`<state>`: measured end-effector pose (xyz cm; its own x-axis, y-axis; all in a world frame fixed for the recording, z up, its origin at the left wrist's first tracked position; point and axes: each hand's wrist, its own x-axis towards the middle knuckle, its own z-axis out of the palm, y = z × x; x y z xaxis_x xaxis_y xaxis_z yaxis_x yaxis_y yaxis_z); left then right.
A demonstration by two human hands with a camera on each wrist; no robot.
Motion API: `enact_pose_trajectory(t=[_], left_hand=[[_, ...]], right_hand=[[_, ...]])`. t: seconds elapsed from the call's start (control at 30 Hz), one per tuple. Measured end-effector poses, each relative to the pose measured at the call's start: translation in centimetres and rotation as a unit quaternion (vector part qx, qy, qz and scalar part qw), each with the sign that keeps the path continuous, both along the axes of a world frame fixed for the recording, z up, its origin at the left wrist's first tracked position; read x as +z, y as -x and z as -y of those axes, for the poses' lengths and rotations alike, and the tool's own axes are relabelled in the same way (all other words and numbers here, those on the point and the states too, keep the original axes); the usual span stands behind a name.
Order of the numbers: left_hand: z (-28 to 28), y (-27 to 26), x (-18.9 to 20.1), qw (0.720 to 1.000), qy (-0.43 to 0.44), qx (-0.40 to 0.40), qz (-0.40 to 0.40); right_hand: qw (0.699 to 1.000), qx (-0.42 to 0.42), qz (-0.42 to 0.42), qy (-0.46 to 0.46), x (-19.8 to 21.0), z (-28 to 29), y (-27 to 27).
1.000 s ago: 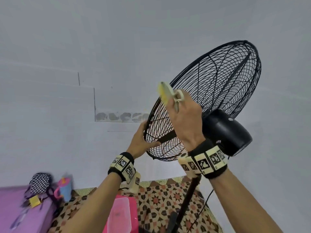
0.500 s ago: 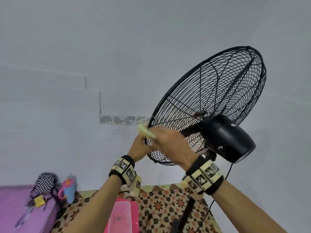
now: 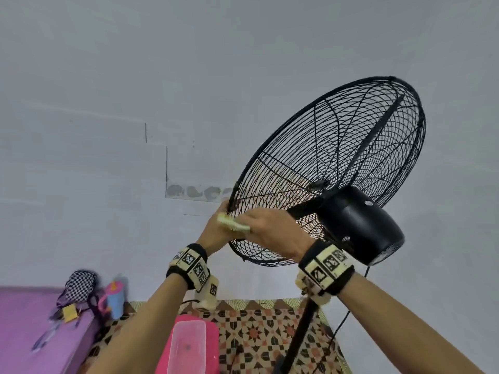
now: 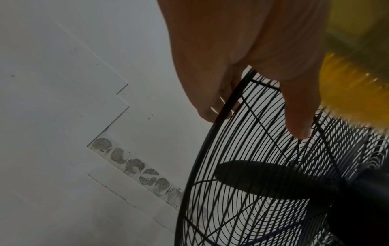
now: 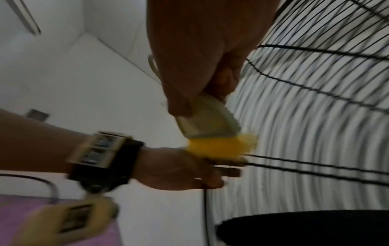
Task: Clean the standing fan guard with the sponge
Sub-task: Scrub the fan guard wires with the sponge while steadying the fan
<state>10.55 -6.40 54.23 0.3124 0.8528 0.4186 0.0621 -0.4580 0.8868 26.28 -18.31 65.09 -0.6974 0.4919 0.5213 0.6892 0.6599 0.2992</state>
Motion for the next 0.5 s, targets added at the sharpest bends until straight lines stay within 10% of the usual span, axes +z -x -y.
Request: enact_pose_trajectory(t=[0.2, 0.37, 0.5], left_hand=[[-0.5, -0.3, -0.3, 1.0, 0.017, 0.023, 0.011], [0.0, -0.2, 0.0, 0.999, 0.02, 0.031, 0.001], [0.4, -0.4, -0.1, 0.999, 0.018, 0.044, 0.005]], right_hand=[[0.946, 0.009, -0.258, -0.194, 7.3, 0.6, -3.2], [0.998, 0.047, -0.023, -0.035, 1.0, -0.5, -2.4], [0.989, 0.017, -0.118, -0.09, 1.8, -0.8, -2.8]])
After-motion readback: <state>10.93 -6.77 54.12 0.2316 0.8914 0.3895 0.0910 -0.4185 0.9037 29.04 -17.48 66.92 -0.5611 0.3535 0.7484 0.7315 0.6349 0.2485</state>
